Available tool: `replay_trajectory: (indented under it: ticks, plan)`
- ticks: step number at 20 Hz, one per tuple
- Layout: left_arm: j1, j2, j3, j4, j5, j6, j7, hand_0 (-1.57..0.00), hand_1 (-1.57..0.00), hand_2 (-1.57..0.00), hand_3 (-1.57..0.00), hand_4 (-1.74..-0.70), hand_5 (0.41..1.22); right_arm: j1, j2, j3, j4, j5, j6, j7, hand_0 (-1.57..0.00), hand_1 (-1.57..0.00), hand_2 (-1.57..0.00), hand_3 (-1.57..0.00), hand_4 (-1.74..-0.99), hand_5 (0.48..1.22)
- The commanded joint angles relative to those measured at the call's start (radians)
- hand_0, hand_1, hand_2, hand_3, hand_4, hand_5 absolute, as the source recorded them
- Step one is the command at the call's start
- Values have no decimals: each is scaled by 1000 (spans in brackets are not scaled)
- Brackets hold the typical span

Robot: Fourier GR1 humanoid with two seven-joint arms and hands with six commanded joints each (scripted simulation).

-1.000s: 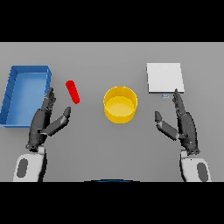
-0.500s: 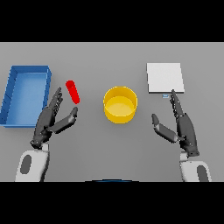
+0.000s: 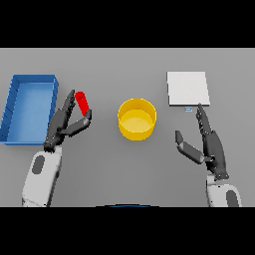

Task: Pick up the red beaker and tilt it to pour out 1 green nut into yellow bowl. Pick up the yellow bowl and place it on the metallic measuring scale.

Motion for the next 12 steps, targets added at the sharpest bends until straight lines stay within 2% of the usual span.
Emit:
replay_trajectory:
  ticks: [1, 6, 7, 12]
  plan:
    - [-25, 3, 12, 32, 5, -1, -8, 1, 1, 1, 1, -1345, 718, 4, 4, 5, -11, 0, 1, 0, 1, 1, 1, 1, -1339, 688]
    - [-127, -7, 37, 147, 6, 8, -39, 1, 1, 1, 1, -1321, 713, -17, 6, 0, 11, -6, 3, 16, 1, 1, 1, 1, -1336, 688]
    - [-143, -9, 36, 165, 0, 11, -45, 1, 1, 1, 1, -1319, 711, -19, 2, -3, 14, -7, 5, 4, 1, 1, 1, 1, -1333, 687]
    - [-217, 0, 54, 252, 0, 2, -48, 1, 1, 1, 1, -1318, 708, -14, -2, -8, -4, -11, 4, 12, 1, 1, 1, 1, -1320, 683]
